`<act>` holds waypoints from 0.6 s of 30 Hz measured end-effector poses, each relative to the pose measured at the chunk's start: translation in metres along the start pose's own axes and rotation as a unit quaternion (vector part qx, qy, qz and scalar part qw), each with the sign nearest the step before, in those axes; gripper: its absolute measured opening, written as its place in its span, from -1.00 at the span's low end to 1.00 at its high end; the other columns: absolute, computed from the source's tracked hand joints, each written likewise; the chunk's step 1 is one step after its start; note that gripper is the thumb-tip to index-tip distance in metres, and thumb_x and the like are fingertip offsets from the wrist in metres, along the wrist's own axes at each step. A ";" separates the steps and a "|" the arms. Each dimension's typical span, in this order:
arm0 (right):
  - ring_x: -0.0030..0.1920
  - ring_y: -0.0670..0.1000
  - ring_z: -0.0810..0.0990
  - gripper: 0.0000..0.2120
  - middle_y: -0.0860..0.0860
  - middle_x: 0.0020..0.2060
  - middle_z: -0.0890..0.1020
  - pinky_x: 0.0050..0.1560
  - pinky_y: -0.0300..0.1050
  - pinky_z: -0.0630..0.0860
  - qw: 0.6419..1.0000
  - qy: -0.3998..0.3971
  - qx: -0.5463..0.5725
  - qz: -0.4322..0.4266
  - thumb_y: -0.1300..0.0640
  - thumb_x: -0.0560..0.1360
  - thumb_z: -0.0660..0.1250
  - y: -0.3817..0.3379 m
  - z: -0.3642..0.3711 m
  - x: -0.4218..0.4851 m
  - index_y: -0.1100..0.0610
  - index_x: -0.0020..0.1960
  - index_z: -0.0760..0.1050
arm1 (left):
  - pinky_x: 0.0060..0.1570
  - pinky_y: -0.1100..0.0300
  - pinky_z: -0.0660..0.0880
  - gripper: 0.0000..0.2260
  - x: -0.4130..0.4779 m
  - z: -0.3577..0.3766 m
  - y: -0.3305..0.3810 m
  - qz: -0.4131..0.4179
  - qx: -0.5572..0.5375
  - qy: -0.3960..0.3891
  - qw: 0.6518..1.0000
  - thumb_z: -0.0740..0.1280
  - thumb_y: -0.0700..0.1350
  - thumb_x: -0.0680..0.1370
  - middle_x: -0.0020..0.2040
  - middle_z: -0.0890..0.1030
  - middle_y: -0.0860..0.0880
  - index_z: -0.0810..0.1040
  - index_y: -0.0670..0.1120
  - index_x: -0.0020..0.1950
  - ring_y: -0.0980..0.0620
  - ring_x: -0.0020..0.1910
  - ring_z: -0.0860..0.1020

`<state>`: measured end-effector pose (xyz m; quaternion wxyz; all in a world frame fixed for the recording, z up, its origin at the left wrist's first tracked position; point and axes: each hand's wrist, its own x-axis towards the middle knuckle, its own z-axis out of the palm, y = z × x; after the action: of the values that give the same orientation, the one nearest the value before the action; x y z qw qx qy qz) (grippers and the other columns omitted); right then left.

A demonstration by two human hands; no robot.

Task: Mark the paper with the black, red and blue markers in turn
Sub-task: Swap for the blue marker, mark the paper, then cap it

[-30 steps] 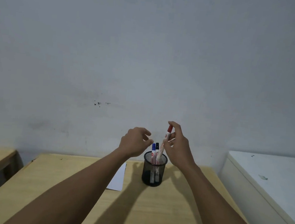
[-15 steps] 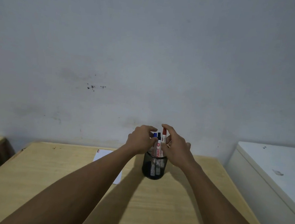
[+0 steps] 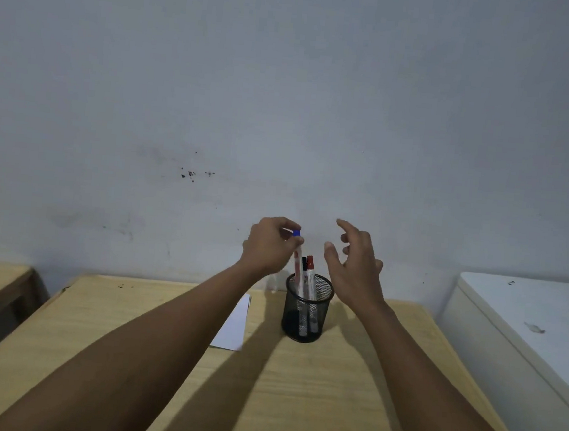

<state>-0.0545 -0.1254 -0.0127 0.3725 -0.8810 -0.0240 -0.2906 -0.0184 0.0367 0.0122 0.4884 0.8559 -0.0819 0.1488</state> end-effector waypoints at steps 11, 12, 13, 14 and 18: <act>-0.18 -0.05 0.70 -0.83 0.08 -0.09 0.77 -0.10 -0.08 0.50 0.942 -0.143 0.296 0.064 0.05 0.53 0.47 -0.090 -0.047 -0.020 0.04 0.11 0.64 | -0.20 0.27 0.47 -0.84 -0.040 -0.104 0.071 -0.029 -0.239 0.068 0.968 0.50 -0.12 0.47 -0.15 0.69 0.00 0.68 -0.11 0.03 0.14 -0.16 0.61; -0.20 -0.06 0.70 -0.87 0.05 -0.13 0.76 -0.08 -0.06 0.47 0.930 -0.135 0.333 0.075 0.07 0.54 0.47 -0.097 -0.051 -0.022 0.05 0.07 0.65 | -0.24 0.26 0.45 -0.82 -0.045 -0.112 0.073 -0.031 -0.239 0.070 0.968 0.50 -0.09 0.46 -0.15 0.69 -0.01 0.68 -0.11 0.02 0.12 -0.15 0.61; -0.21 -0.06 0.69 -0.90 0.04 -0.17 0.75 -0.06 -0.04 0.46 0.912 -0.123 0.379 0.095 0.08 0.54 0.47 -0.103 -0.055 -0.024 0.06 0.03 0.66 | -0.28 0.27 0.42 -0.80 -0.050 -0.120 0.074 -0.029 -0.239 0.066 0.968 0.51 -0.07 0.46 -0.14 0.70 -0.02 0.68 -0.13 0.02 0.09 -0.16 0.60; -0.22 -0.05 0.67 -0.92 0.02 -0.21 0.73 -0.06 -0.03 0.45 0.885 -0.112 0.435 0.121 0.08 0.53 0.48 -0.109 -0.059 -0.024 0.08 -0.01 0.66 | -0.33 0.31 0.41 -0.78 -0.055 -0.127 0.075 -0.022 -0.234 0.052 0.971 0.51 -0.05 0.45 -0.14 0.70 -0.03 0.68 -0.15 0.02 0.08 -0.17 0.58; -0.27 -0.04 0.58 -0.89 -0.02 -0.32 0.63 -0.20 -0.09 0.44 0.800 -0.105 0.571 0.152 0.06 0.53 0.47 -0.132 -0.066 -0.026 0.07 -0.11 0.62 | -0.41 0.41 0.42 -0.79 -0.079 -0.148 0.076 0.022 -0.170 -0.026 0.985 0.53 -0.06 0.43 -0.20 0.70 -0.08 0.67 -0.18 -0.07 0.07 -0.25 0.55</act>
<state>-0.1425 -0.0702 0.0945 0.8426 -0.5262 -0.0906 -0.0701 -0.1408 0.1245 0.1182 0.6212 0.7619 -0.1374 0.1214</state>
